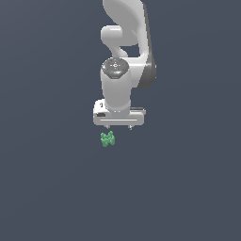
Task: Pick up the object and move it to a goal position.
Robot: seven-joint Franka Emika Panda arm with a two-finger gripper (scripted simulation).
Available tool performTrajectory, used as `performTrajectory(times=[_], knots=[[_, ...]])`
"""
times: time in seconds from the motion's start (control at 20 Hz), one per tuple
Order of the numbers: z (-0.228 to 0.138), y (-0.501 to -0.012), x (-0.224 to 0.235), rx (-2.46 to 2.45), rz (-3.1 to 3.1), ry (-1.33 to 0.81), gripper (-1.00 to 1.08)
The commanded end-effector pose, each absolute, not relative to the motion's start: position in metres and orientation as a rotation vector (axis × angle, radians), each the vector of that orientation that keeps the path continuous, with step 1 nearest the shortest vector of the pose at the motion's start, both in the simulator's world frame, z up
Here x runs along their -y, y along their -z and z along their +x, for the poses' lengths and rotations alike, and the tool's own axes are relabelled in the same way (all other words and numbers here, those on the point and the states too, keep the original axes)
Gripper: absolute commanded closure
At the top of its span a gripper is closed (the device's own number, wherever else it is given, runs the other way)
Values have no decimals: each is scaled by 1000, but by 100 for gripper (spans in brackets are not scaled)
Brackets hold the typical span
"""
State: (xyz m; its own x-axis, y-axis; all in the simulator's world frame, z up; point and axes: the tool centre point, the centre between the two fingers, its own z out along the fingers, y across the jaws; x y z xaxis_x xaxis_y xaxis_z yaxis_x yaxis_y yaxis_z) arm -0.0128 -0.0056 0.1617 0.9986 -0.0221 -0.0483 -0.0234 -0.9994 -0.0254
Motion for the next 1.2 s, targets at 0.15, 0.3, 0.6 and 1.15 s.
performTrajectory(times=[0.15,0.3,0.6,1.15], knots=[[-12,-164,5,-24,-3114,-68,-92],[-8,-171,4,7,-3114,-48,-92],[-5,-178,3,34,-3113,-28,-92],[-5,-175,4,-23,-3113,-30,-92]])
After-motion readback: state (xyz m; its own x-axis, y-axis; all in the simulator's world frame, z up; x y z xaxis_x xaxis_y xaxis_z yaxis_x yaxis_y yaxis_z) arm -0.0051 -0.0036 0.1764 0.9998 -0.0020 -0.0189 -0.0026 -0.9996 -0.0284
